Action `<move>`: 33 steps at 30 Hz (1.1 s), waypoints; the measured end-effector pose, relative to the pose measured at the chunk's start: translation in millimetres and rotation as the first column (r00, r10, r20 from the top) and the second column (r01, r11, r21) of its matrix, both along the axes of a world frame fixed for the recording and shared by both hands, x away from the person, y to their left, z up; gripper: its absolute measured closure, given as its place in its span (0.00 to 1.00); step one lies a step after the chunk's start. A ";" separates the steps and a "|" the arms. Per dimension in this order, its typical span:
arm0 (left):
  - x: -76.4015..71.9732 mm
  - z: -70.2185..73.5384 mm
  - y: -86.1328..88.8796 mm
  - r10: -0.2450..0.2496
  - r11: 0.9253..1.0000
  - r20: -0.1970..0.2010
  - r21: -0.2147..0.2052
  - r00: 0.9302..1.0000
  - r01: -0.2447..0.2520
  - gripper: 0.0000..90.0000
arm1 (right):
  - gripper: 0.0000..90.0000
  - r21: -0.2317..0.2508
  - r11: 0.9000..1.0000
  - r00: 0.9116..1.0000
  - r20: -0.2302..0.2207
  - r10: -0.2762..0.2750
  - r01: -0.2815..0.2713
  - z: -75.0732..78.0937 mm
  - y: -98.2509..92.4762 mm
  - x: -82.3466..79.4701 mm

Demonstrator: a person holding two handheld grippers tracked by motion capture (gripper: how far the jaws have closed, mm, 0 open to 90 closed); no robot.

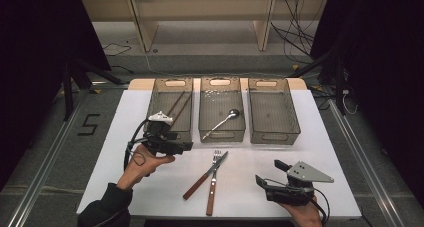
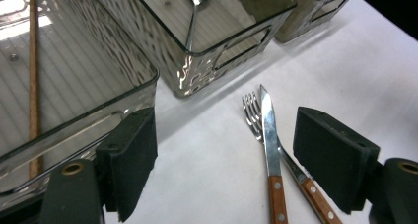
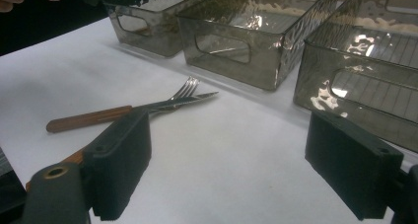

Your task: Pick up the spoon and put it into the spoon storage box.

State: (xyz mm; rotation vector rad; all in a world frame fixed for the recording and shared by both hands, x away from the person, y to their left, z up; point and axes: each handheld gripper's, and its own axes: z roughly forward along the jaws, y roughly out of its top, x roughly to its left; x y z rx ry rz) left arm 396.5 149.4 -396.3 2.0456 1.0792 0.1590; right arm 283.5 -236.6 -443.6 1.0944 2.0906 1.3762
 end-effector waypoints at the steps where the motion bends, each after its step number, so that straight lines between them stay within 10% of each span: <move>1: -1.9 -0.8 0.3 0.003 1.000 0.000 -0.001 1.000 -0.003 0.26 | 0.20 0.000 1.000 1.000 0.001 0.000 0.000 0.0 -0.3 0.0; 33: -40.1 -22.4 -16.7 -0.044 0.989 -0.022 0.139 0.999 0.047 0.22 | 0.20 -0.001 1.000 1.000 0.003 -0.006 0.006 0.1 -0.7 0.7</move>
